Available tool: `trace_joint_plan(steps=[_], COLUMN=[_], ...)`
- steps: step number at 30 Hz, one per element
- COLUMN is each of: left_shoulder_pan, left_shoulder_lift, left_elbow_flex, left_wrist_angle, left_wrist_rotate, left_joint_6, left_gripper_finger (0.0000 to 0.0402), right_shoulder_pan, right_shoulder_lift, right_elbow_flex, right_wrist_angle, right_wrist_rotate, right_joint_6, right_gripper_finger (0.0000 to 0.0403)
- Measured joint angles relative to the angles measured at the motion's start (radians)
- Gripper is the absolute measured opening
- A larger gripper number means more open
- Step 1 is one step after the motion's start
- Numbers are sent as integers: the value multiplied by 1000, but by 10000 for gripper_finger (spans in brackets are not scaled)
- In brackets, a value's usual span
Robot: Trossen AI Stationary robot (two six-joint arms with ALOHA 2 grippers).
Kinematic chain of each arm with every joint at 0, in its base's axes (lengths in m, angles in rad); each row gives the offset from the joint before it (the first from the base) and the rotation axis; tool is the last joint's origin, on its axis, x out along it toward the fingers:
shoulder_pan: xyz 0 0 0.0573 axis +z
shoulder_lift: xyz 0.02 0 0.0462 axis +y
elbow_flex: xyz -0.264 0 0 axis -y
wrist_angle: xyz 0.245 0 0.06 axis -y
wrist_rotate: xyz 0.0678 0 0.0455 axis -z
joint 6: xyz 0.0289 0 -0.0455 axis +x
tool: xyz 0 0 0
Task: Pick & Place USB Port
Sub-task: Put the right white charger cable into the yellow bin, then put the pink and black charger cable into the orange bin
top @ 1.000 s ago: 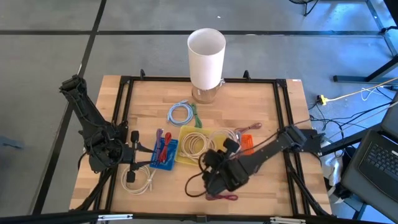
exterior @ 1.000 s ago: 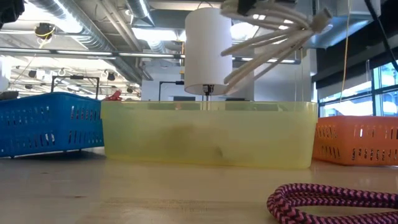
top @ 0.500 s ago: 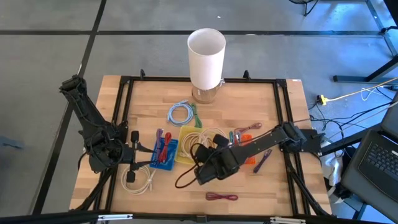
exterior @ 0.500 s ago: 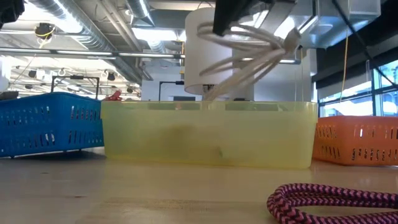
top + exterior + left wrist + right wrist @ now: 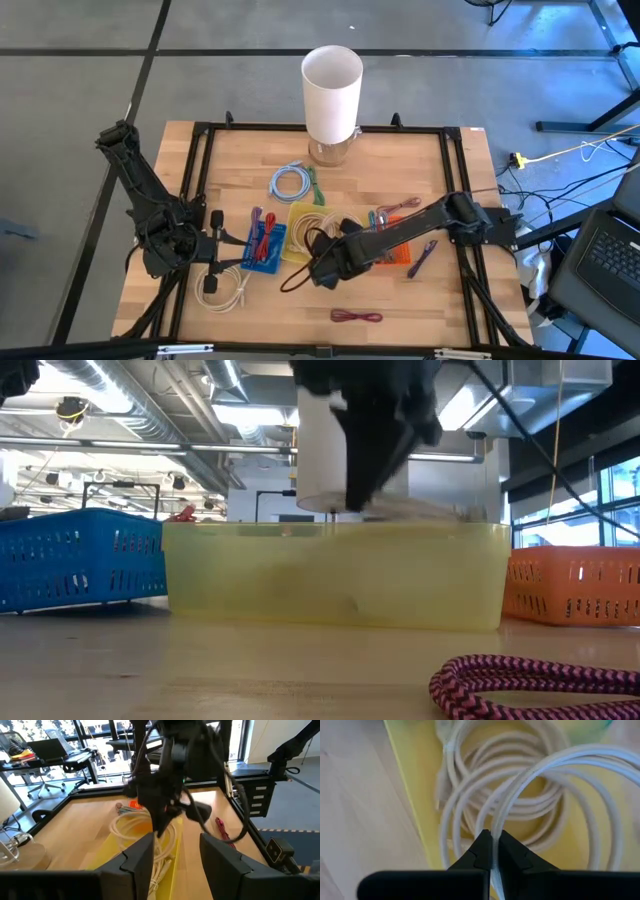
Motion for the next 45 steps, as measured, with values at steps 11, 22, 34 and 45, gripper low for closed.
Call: trace_joint_plan(steps=[11, 22, 34, 45], left_shoulder_pan=[0, 0, 0, 0], left_shoulder_lift=[0, 0, 0, 0], left_elbow_flex=[0, 0, 0, 0], left_wrist_angle=[0, 0, 0, 0], left_wrist_rotate=[-2, -2, 0, 1], left_joint_6=[0, 0, 0, 0], left_gripper_finger=[148, 148, 148, 148], right_shoulder_pan=[-17, -24, 0, 102], right_shoulder_lift=[0, -1, -26, -161], right_elbow_flex=[-191, -195, -194, -193], right_wrist_angle=[288, 311, 266, 233], right_wrist_rotate=[-104, -69, 109, 135], right_joint_6=[-27, -47, -43, 2], right_gripper_finger=[14, 64, 155, 159])
